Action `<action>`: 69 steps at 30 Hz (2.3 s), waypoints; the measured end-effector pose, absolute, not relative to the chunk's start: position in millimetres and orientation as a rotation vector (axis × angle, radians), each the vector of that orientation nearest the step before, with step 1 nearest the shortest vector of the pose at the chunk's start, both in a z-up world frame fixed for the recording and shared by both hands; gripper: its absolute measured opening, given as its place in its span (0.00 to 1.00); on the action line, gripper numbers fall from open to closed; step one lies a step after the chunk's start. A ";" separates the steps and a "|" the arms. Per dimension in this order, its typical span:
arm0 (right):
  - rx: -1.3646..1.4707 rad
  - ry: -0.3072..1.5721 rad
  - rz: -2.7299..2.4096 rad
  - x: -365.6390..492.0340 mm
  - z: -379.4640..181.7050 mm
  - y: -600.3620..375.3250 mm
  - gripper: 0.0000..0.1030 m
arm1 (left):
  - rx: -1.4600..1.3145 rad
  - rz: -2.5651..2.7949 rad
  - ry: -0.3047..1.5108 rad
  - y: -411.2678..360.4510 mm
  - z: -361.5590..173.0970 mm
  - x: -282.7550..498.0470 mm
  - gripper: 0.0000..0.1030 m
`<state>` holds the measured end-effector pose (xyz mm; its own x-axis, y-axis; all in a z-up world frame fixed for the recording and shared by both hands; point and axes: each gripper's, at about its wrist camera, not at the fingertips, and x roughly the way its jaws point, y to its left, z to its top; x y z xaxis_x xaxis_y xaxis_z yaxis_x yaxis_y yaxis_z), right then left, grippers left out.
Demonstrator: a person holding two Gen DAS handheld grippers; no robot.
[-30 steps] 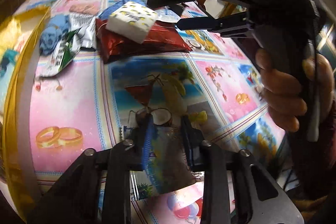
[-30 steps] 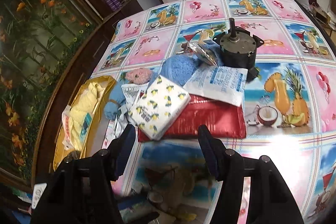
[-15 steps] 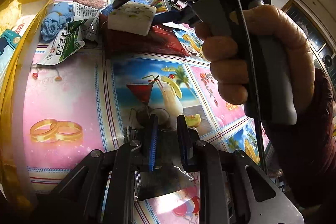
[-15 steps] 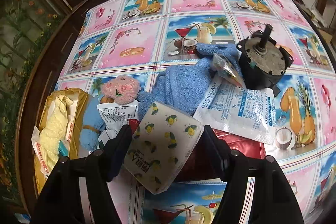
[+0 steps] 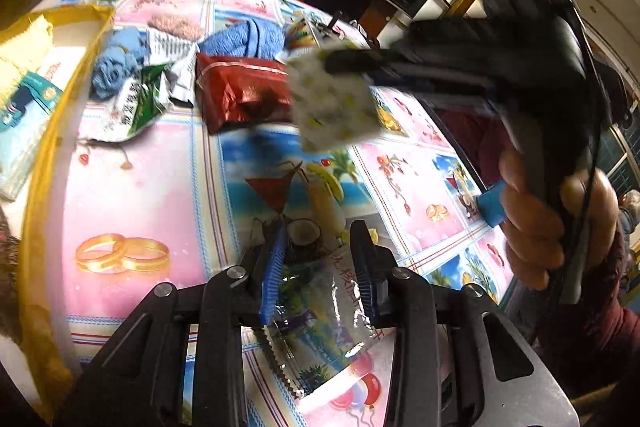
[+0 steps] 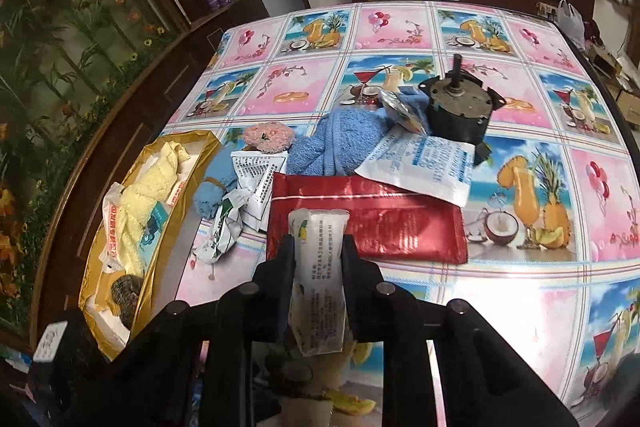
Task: Organize soft objects
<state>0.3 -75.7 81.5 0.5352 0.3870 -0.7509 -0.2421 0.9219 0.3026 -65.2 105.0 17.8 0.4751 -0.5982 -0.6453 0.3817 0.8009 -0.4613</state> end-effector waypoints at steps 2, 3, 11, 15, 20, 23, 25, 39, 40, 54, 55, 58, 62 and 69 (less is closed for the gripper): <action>0.190 0.924 0.389 -11.4 81.1 -88.8 0.19 | -0.225 -0.586 0.908 104.0 17.9 -65.1 0.33; 0.200 0.919 0.397 -17.7 80.6 -94.7 0.19 | -0.185 -0.571 0.921 100.6 17.7 -66.3 0.33; 0.307 0.982 0.527 -57.2 59.1 -133.6 0.19 | 0.159 -0.681 1.013 58.8 14.4 -91.1 0.50; 0.334 1.019 0.522 -72.0 38.5 -151.4 0.19 | 0.217 -0.691 1.018 45.8 14.1 -98.7 0.51; 0.425 1.029 0.515 -75.3 23.7 -173.2 0.19 | 0.270 -0.649 0.988 18.4 7.3 -104.2 0.67; 0.434 1.017 0.509 -77.1 25.8 -179.5 0.19 | 0.341 -0.638 0.967 0.9 2.0 -112.9 0.79; 0.443 1.009 0.510 -78.1 26.1 -183.3 0.19 | 0.395 -0.622 0.923 -11.5 2.0 -119.8 0.84; 0.494 0.959 0.525 -84.4 31.3 -197.3 0.19 | 0.092 -0.604 0.947 25.6 21.7 -107.3 0.61; 0.495 0.957 0.531 -84.1 32.8 -195.4 0.19 | 0.052 -0.598 0.941 35.9 26.6 -107.3 0.61; 0.399 0.961 0.698 -63.8 67.8 -99.8 0.19 | -0.296 -0.267 0.774 211.8 76.8 -111.4 0.61; 0.390 0.964 0.716 -61.9 70.6 -87.5 0.19 | -0.304 -0.242 0.769 220.5 76.9 -108.8 0.61; 0.354 0.967 0.771 -58.1 80.1 -50.4 0.19 | -0.341 -0.180 0.758 247.6 74.7 -106.0 0.61; 0.301 0.962 0.836 -53.3 90.0 -2.6 0.19 | -0.364 -0.075 0.751 278.8 68.5 -93.4 0.62; 0.219 0.990 0.869 -33.6 89.6 67.2 0.19 | -0.394 -0.039 0.781 295.9 52.9 -85.8 0.63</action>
